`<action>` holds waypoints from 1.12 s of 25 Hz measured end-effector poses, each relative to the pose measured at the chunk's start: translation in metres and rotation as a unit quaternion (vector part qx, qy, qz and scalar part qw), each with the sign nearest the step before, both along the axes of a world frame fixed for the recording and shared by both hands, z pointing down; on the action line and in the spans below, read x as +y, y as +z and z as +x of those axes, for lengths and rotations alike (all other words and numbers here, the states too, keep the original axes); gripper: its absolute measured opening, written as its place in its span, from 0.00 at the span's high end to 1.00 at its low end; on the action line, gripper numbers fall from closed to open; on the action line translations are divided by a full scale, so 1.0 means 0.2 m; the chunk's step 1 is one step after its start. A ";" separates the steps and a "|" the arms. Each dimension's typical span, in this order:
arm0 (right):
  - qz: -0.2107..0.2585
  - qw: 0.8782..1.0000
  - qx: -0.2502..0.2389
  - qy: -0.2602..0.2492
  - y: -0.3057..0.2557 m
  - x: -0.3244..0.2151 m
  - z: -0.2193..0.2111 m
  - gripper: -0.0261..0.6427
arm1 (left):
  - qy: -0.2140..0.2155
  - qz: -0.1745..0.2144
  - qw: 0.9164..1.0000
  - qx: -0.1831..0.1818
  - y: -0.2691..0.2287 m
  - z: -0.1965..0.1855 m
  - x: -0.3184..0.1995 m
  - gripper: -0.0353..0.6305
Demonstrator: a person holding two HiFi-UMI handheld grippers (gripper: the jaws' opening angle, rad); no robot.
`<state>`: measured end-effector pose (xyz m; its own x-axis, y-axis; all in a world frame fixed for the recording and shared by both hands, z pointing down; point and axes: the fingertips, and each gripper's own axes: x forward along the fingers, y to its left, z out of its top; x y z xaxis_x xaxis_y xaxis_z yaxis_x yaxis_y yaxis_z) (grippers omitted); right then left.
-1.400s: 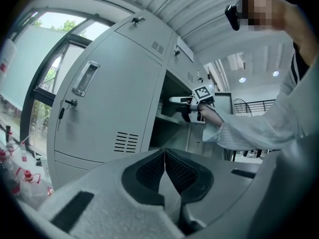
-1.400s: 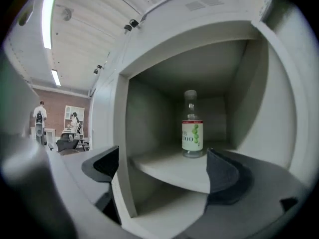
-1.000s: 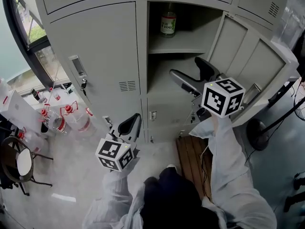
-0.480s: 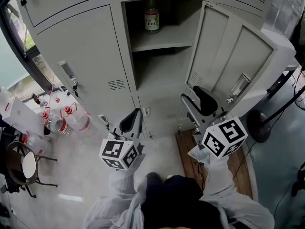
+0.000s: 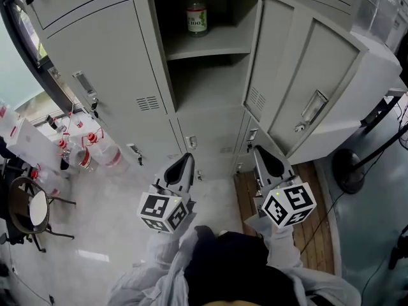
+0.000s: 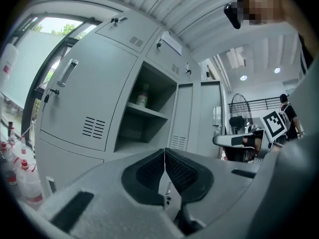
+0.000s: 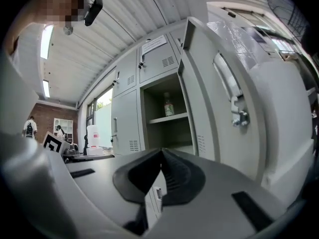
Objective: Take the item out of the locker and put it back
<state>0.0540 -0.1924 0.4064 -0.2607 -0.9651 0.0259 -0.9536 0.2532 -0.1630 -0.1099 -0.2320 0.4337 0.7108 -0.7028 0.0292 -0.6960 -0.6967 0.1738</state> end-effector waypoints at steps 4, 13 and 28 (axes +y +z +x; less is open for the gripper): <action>-0.021 0.999 0.024 -0.007 0.12 0.06 0.03 0.96 | 0.001 -0.013 1.000 0.004 0.08 0.05 0.06 0.94; -0.053 0.998 0.032 0.000 0.28 0.15 0.11 0.96 | 0.005 -0.030 1.000 -0.006 0.18 0.12 0.16 0.94; -0.047 0.998 0.047 -0.001 0.27 0.17 0.12 0.96 | 0.007 -0.026 1.000 -0.011 0.17 0.16 0.18 0.94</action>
